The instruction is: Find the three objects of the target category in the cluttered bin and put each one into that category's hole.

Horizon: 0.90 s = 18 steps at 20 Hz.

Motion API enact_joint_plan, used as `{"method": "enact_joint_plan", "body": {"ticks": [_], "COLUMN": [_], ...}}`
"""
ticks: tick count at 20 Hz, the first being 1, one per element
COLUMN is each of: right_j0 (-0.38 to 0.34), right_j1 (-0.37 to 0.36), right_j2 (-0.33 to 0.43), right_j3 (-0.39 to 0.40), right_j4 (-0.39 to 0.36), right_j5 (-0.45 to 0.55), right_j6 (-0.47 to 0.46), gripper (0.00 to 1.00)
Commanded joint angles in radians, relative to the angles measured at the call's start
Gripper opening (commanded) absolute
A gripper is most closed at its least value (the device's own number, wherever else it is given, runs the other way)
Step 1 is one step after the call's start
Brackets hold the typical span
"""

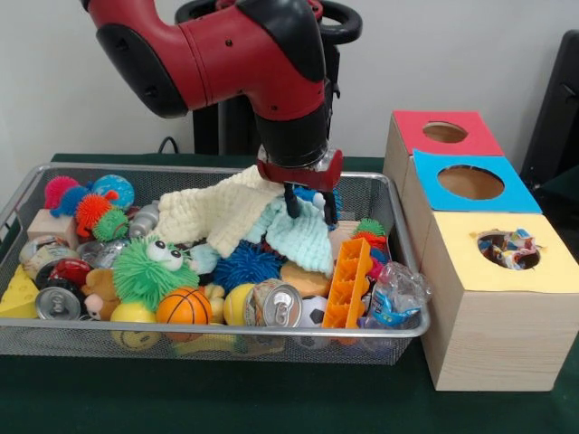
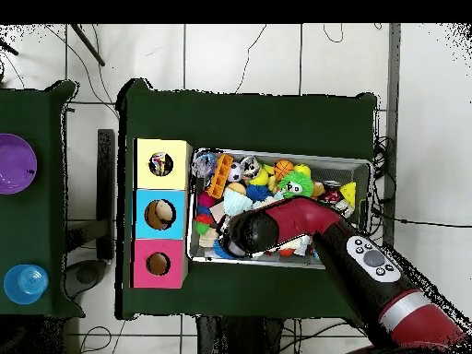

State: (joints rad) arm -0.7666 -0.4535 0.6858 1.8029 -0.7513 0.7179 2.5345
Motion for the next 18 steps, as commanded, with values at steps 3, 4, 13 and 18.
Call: {"method": "enact_joint_plan", "body": {"ticks": [3,4,13,18], "right_j0": [-0.011,-0.01,-0.006,-0.006], "right_j1": [0.069,0.07,0.065,0.065], "right_j2": [0.037,0.036,0.026,0.03], "right_j3": [-0.145,-0.148,-0.144,-0.149], "right_j4": [-0.058,-0.058,-0.046,-0.047], "right_j5": [0.051,0.053,0.039,0.042], "right_j6": [-0.384,-0.389,-0.411,-0.449], "gripper": [1.0,1.0,1.0,1.0]}}
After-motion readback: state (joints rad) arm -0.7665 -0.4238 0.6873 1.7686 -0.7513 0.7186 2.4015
